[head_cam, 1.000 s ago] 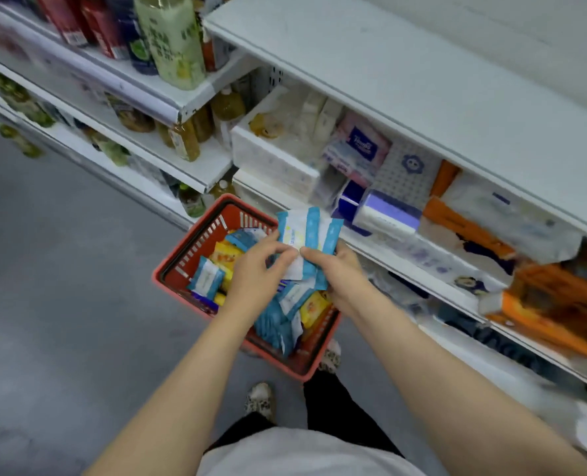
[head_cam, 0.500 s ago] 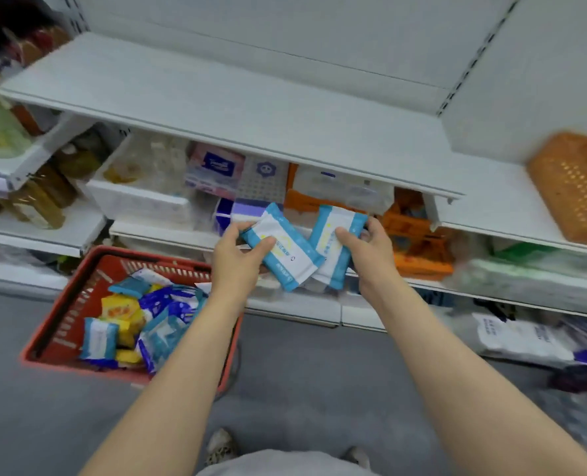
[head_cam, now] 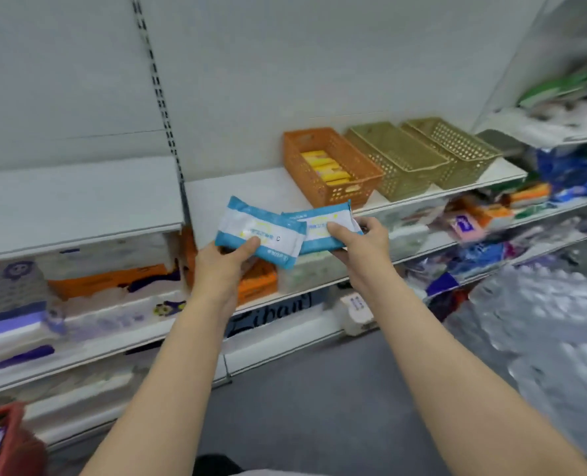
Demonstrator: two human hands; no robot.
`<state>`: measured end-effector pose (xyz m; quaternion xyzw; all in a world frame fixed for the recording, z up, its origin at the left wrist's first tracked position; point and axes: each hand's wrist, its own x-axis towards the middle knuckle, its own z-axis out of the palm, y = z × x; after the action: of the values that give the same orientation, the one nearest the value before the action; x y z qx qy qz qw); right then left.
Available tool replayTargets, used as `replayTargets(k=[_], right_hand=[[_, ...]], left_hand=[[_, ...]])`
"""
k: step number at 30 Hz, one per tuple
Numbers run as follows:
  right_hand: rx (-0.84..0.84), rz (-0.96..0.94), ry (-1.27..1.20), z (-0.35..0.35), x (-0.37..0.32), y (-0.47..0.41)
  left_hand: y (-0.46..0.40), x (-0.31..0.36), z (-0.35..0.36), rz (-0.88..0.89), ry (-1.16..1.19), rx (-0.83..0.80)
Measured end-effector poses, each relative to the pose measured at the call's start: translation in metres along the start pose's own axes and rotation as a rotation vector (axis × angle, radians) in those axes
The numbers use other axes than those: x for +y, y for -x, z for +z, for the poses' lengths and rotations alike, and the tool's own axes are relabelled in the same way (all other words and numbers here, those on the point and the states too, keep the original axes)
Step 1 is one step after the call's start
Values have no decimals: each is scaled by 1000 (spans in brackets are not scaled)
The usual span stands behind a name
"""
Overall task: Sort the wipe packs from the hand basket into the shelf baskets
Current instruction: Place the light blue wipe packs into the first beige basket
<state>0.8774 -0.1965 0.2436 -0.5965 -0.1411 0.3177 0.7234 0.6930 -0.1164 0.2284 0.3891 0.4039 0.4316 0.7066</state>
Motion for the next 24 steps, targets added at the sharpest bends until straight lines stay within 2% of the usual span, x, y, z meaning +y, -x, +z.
replayTargets(k=[5,14,20,24], right_hand=[[45,-32,-126,-59,-30,-58],[130,-88,-132,-114,-79,-209],[199,-95,103,-144,-128,-337],[193,-103,331,-149,-138,-409]], left_hand=[[-26,-5,90,-93,20,-109],[-134,-32,237,14,-52,-281],[-237,-37,333,18,-50,-235],[-297,-33,358,-6,-101,-194]])
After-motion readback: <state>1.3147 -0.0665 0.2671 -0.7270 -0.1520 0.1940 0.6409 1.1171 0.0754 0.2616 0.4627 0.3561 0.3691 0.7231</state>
